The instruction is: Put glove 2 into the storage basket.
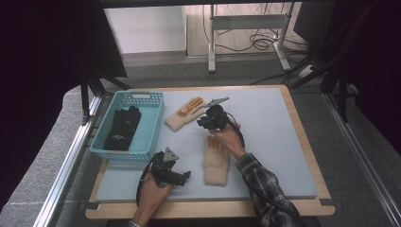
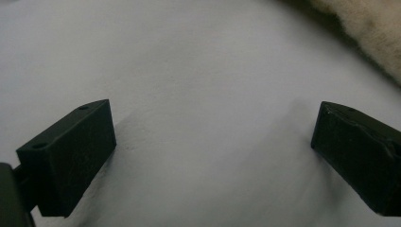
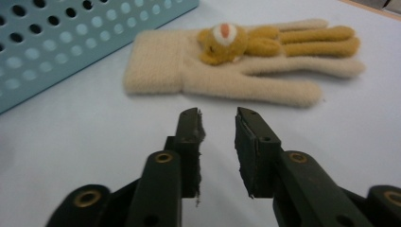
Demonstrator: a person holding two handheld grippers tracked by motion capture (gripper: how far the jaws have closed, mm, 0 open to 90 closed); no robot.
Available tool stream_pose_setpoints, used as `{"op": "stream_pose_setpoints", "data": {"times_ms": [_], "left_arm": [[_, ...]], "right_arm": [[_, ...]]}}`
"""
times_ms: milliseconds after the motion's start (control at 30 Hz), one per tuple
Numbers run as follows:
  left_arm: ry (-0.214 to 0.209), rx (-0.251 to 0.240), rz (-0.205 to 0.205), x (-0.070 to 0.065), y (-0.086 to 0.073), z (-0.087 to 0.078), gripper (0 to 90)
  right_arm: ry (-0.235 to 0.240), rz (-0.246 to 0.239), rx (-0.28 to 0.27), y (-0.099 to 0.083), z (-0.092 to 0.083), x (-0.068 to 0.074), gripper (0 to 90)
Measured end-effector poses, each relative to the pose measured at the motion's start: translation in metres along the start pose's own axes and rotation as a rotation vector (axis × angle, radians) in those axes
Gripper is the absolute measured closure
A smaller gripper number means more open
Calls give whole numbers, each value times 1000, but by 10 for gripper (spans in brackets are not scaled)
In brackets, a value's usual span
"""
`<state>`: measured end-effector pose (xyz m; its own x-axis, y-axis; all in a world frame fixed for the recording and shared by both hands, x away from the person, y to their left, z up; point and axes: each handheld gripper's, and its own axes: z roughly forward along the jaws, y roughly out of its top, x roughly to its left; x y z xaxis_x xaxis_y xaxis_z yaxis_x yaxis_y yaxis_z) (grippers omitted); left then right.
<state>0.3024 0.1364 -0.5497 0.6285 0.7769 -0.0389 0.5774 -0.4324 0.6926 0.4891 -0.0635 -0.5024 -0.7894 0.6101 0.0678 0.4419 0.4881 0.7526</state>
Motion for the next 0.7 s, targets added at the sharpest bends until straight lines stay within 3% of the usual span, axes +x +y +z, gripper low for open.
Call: {"op": "stream_pose_setpoints", "data": {"times_ms": [300, 467, 633, 700], "left_arm": [[0, -1, 0, 0, 0, 0, 9], [0, -1, 0, 0, 0, 0, 8], [0, -1, 0, 0, 0, 0, 9], [0, -1, 0, 0, 0, 0, 9]], "right_arm": [[-51, 10, 0, 23, 46, 0, 457], [-85, 12, 17, 30, 64, -4, 386], [-112, -42, 85, 31, 81, 0, 383], [-86, 6, 81, 30, 82, -3, 481]]}}
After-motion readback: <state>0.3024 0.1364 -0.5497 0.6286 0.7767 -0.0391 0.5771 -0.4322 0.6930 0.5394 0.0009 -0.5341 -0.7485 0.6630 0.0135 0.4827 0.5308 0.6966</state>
